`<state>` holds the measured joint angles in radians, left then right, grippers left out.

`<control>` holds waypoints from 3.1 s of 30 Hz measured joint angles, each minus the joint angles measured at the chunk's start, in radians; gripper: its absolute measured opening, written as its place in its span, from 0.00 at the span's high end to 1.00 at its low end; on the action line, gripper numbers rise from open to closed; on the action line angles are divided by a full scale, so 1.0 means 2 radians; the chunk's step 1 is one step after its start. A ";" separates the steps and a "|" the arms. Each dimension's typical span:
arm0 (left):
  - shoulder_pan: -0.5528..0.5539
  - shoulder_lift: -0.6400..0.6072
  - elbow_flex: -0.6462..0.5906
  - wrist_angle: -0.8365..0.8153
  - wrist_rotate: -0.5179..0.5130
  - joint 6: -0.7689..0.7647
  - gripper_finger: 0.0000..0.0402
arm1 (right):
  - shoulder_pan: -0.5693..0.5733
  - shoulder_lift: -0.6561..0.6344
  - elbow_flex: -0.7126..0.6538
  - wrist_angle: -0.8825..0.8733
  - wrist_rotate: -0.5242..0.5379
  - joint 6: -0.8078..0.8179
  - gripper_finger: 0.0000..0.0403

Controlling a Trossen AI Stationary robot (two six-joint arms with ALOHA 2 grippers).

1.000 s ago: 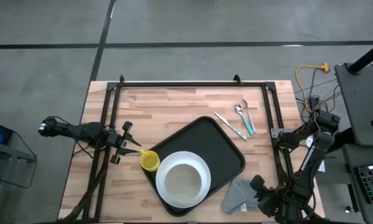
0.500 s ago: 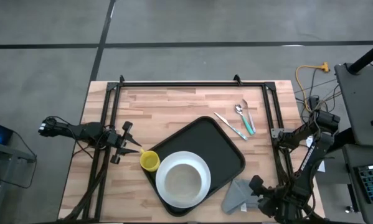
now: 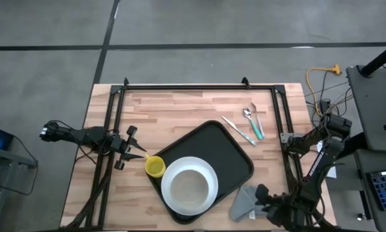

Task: Set up tray
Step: Put the gray napkin on the black serving tray

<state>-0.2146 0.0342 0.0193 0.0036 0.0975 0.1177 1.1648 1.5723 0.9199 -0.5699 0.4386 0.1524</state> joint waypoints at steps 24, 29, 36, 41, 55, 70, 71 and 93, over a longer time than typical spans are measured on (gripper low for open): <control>0.000 0.000 0.000 0.000 0.000 0.000 0.74 | -0.028 0.026 -0.050 0.124 0.031 -0.094 0.55; 0.000 0.000 0.000 0.000 0.000 0.000 0.74 | -0.033 0.047 -0.050 0.151 0.031 -0.109 0.57; 0.000 0.000 0.000 0.000 0.000 0.000 0.74 | -0.047 0.050 -0.048 0.155 0.025 -0.091 0.73; 0.000 0.000 0.000 0.000 0.000 0.000 0.74 | -0.052 0.049 -0.045 0.154 0.011 -0.110 0.94; 0.000 0.000 0.000 0.000 0.000 0.000 0.74 | -0.088 -0.038 0.000 0.084 0.017 -0.139 0.98; 0.000 0.000 0.000 0.000 0.000 0.000 0.74 | -0.220 -0.197 -0.001 0.054 0.075 -0.277 0.98; 0.000 0.000 0.000 0.000 0.000 0.000 0.74 | -0.238 -0.206 -0.001 0.058 0.074 -0.294 0.98; 0.000 0.000 0.000 0.000 0.000 0.000 0.74 | -0.706 -0.208 -0.058 0.217 -0.341 -0.374 0.98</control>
<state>-0.2146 0.0345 0.0189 0.0036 0.0975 0.1179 -0.2466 1.1555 0.8041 -0.1361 -0.2431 -0.5951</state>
